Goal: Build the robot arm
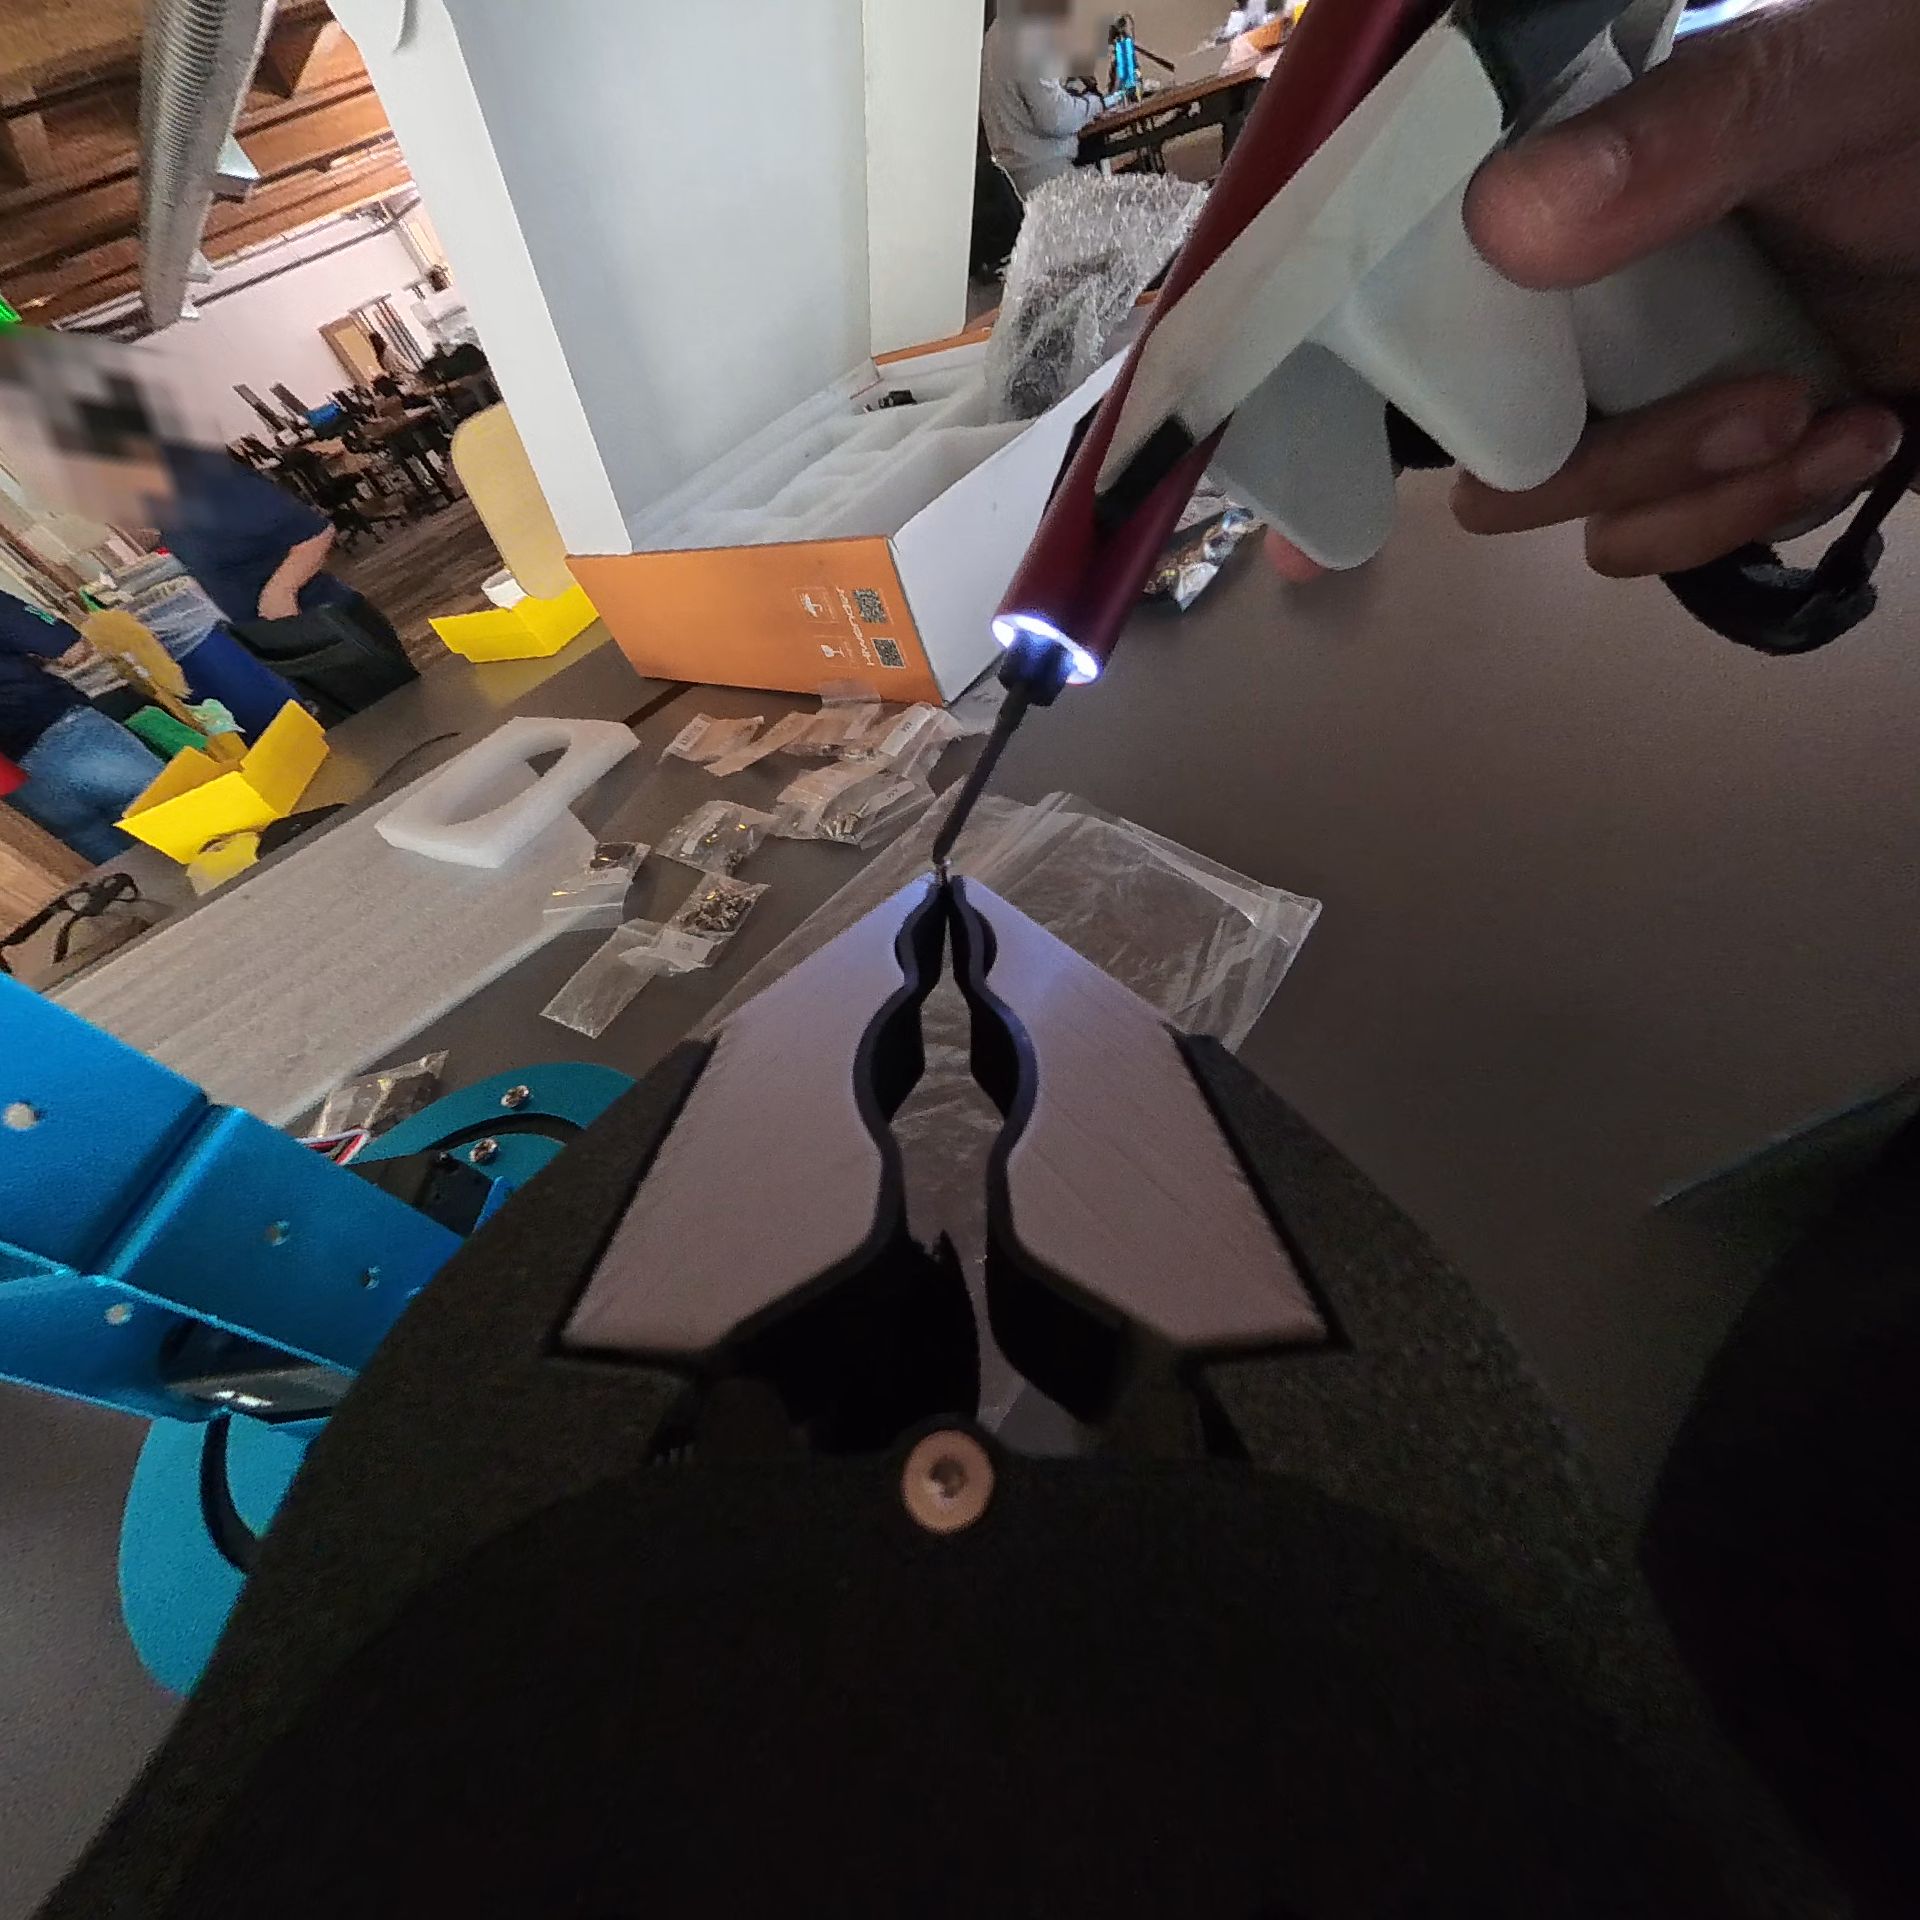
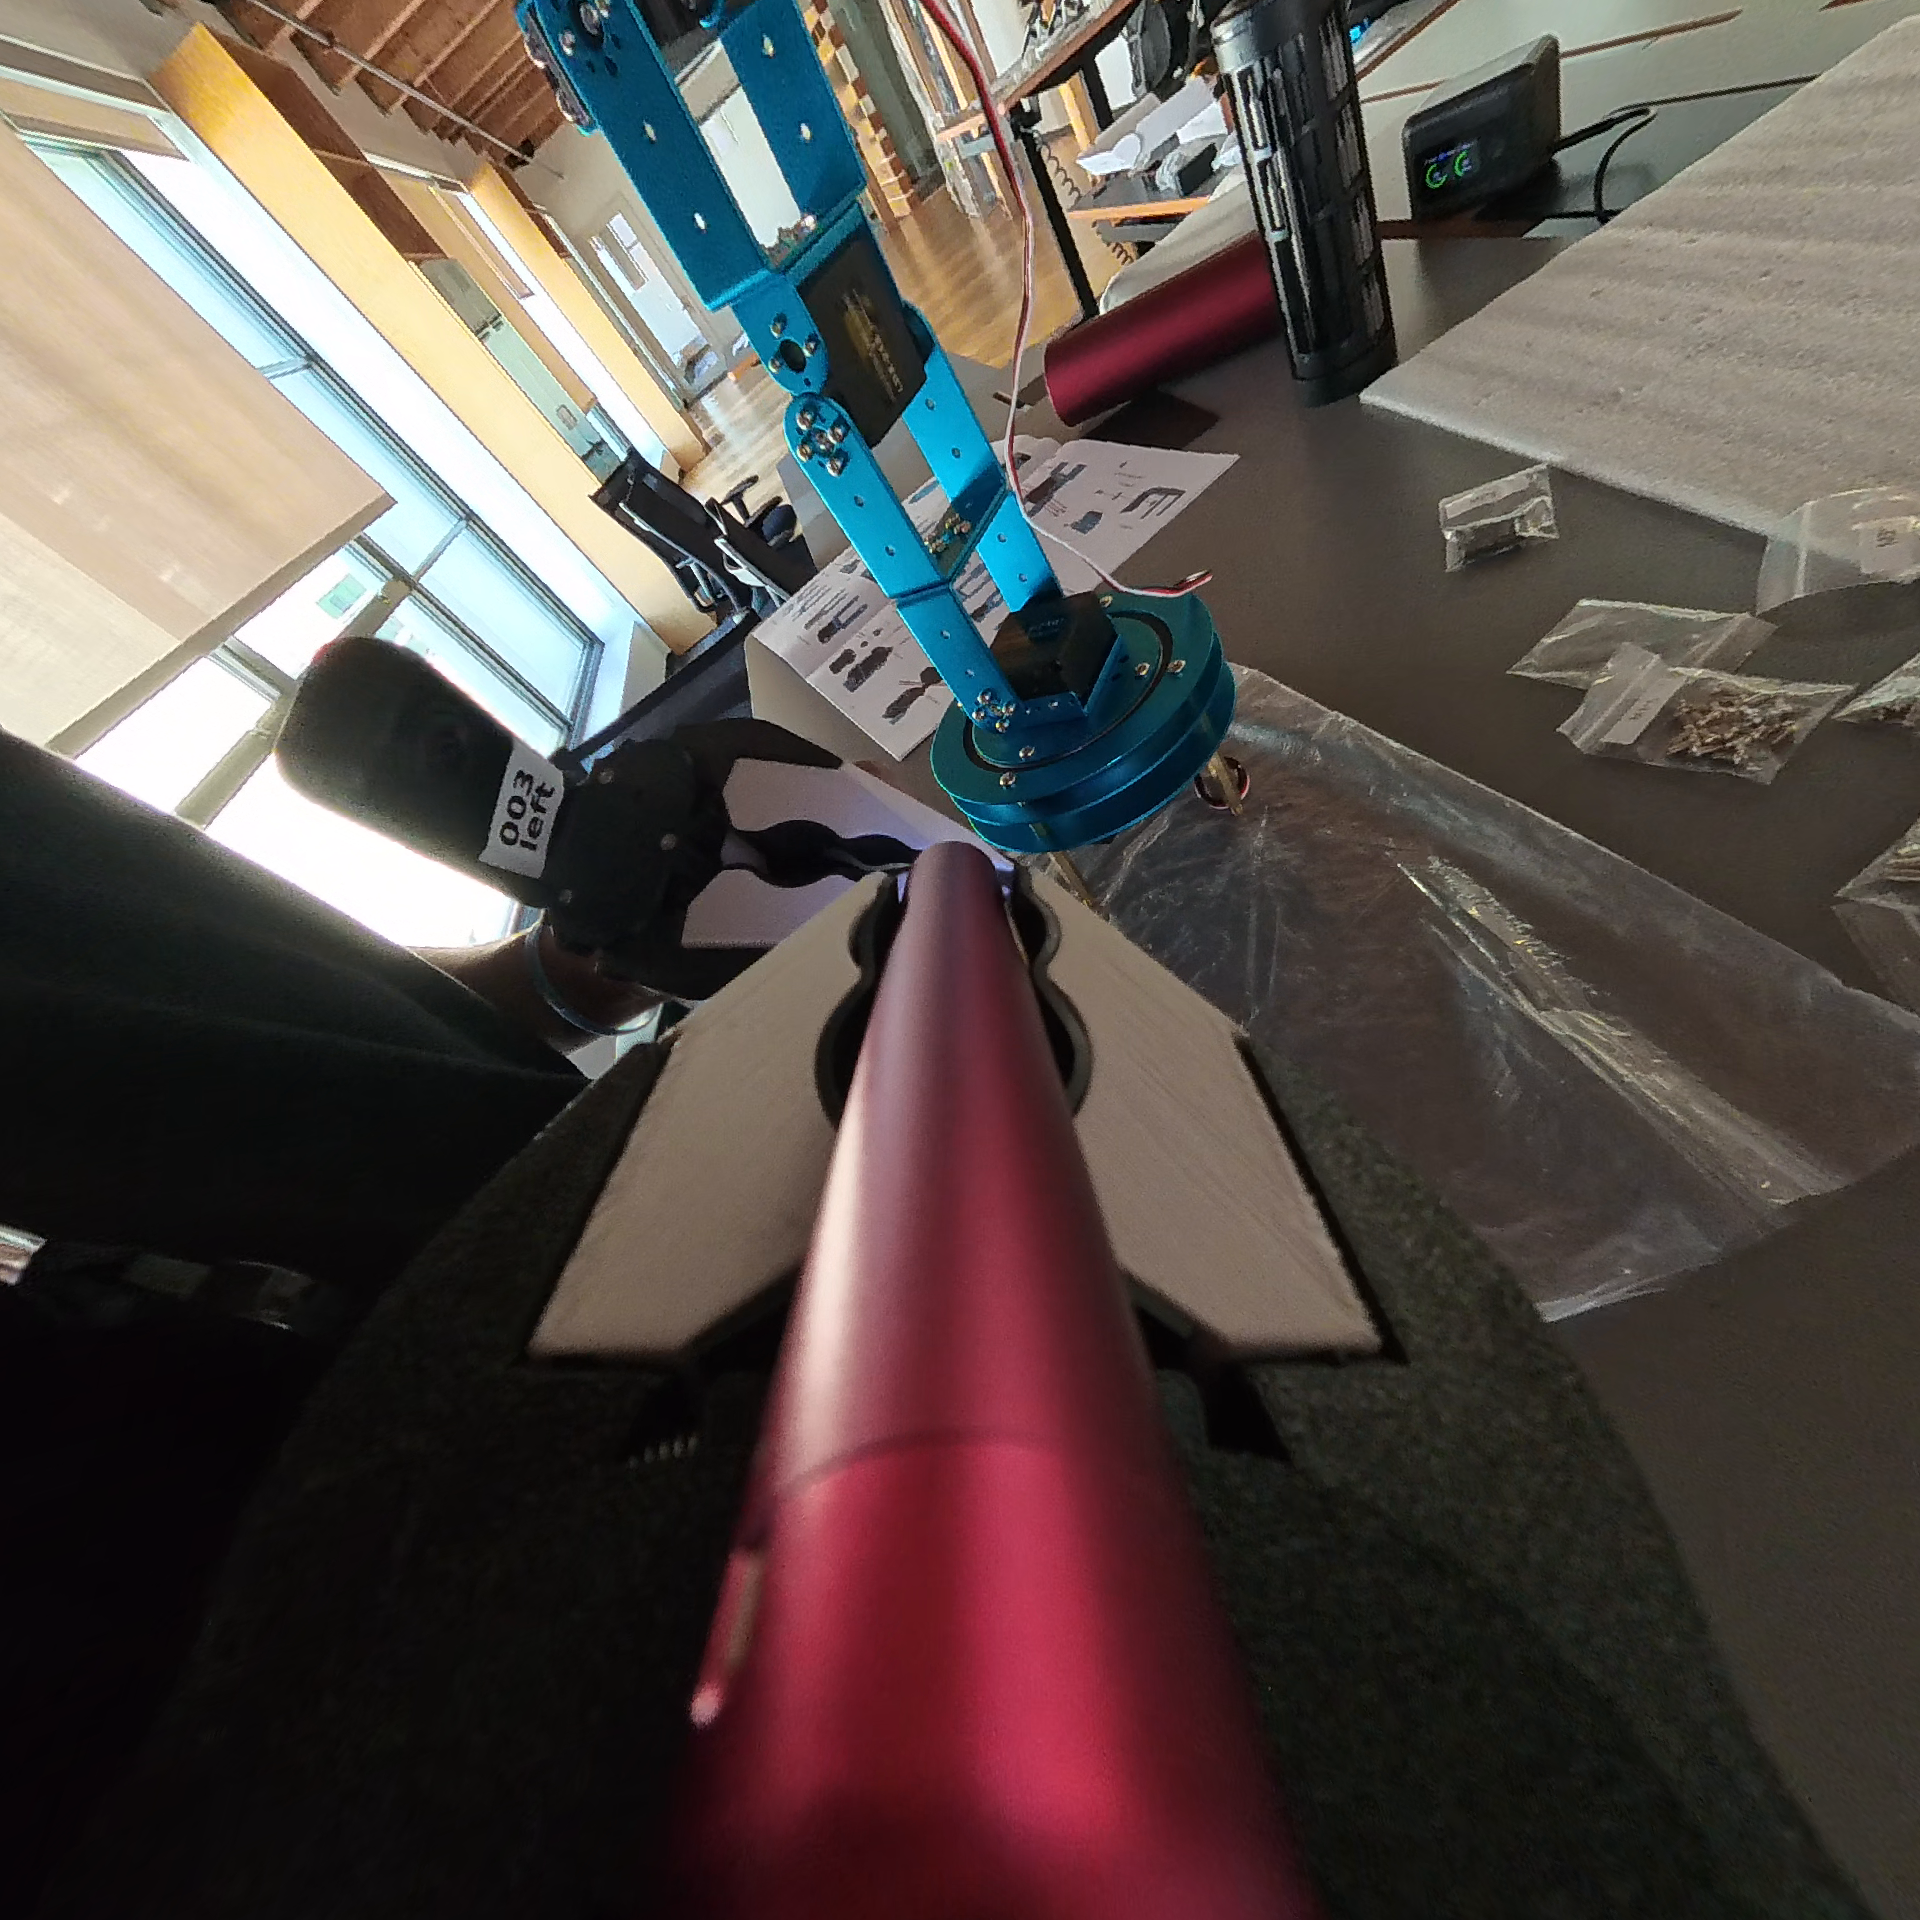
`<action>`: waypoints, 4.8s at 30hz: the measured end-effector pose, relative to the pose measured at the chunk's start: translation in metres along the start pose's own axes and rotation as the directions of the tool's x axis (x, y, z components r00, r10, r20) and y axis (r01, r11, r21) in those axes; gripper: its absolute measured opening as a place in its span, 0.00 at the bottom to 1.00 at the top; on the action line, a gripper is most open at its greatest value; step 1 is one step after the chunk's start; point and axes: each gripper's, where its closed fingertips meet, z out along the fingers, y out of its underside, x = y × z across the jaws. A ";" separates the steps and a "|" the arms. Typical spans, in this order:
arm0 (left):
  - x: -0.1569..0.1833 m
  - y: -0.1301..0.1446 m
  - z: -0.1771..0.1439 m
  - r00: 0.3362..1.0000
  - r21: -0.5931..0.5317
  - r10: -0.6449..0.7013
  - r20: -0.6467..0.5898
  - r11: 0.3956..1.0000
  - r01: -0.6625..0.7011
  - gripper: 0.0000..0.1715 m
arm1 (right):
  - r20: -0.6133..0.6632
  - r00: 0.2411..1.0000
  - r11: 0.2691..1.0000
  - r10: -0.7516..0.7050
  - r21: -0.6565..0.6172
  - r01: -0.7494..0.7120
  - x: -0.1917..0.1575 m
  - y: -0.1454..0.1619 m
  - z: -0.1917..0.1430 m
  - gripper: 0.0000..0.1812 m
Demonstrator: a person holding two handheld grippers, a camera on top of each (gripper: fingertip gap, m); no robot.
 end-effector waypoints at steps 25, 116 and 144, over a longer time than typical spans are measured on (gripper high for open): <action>0.005 0.001 -0.003 0.999 -0.003 0.032 -0.017 0.999 -0.032 0.00 | -0.012 0.999 0.999 -0.030 -0.030 0.029 -0.003 0.002 0.000 0.13; 0.010 0.023 -0.005 0.923 -0.143 0.382 -0.045 0.912 -0.385 0.02 | 0.000 1.000 0.996 -0.004 -0.091 0.004 0.001 0.021 0.003 0.13; -0.160 -0.046 -0.126 0.898 0.201 -0.418 0.140 0.900 0.387 0.54 | -0.090 0.944 0.824 -0.317 0.466 0.321 -0.074 -0.086 0.014 0.12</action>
